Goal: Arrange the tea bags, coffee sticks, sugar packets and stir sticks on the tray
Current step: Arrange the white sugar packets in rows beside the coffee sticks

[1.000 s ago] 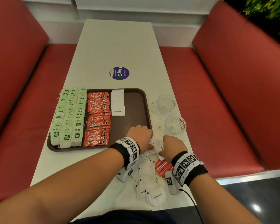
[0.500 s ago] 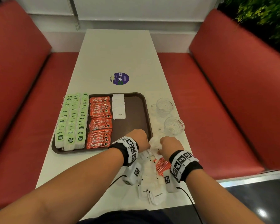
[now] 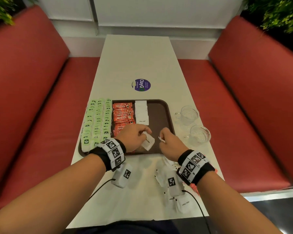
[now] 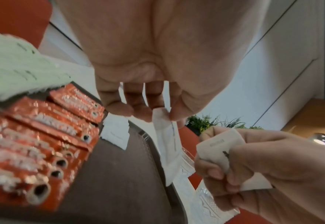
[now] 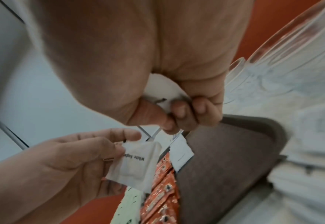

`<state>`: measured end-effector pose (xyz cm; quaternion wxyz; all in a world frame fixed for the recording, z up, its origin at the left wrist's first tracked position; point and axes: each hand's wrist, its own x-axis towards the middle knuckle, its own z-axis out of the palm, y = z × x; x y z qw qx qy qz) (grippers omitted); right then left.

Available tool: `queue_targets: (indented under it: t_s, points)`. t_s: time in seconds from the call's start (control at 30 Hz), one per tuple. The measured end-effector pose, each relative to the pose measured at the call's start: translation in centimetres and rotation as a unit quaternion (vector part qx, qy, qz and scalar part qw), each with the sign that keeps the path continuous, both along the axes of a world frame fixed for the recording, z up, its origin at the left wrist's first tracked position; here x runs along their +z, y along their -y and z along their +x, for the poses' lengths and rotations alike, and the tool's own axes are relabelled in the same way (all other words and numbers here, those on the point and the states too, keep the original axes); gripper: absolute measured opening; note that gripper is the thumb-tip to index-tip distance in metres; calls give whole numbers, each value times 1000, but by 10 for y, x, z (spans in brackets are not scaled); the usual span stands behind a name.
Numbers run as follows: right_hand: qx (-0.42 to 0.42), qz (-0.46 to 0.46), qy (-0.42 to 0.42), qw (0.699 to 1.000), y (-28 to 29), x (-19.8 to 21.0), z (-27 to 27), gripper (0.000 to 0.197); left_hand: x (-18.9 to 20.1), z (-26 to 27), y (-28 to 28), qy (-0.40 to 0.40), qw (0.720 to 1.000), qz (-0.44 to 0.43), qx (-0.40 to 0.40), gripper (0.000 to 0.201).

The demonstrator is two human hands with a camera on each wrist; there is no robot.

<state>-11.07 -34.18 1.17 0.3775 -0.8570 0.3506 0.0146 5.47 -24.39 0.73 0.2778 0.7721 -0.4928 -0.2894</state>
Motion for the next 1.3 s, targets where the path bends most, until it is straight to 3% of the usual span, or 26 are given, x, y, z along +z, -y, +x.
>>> queue_targets:
  t_s: [0.13,0.23,0.37,0.53,0.67,0.87,0.93,1.03,1.2,1.3]
  points:
    - [17,5,36,999,-21,10,27,31,18,18,-21,28,997,-14,-66,42]
    - [41,-24,69,996,-34,13,44,15,28,26,-35,36,995,-53,-75,40]
    - [39,-24,98,994,-45,16,57,11,31,37,-53,-18,991,-128,-18,37]
    - [2,12,133,991,-43,13,61,3,18,48,-64,-2,998,-65,23,15]
    - [-2,85,157,984,-30,11,62,16,19,49,-57,-7,994,-79,77,6]
    - [-10,39,118,992,7,8,54,18,11,44,-17,-12,987,-92,133,5]
    - [-37,40,100,993,22,7,45,15,-3,49,2,2,982,-72,172,3]
    - [-62,92,103,988,42,2,31,7,-30,59,32,60,979,-13,196,16]
    - [-62,108,98,987,63,-2,20,27,-64,69,72,94,974,111,173,26]
    - [-57,130,90,986,74,-8,18,10,-70,74,90,96,968,137,184,27]
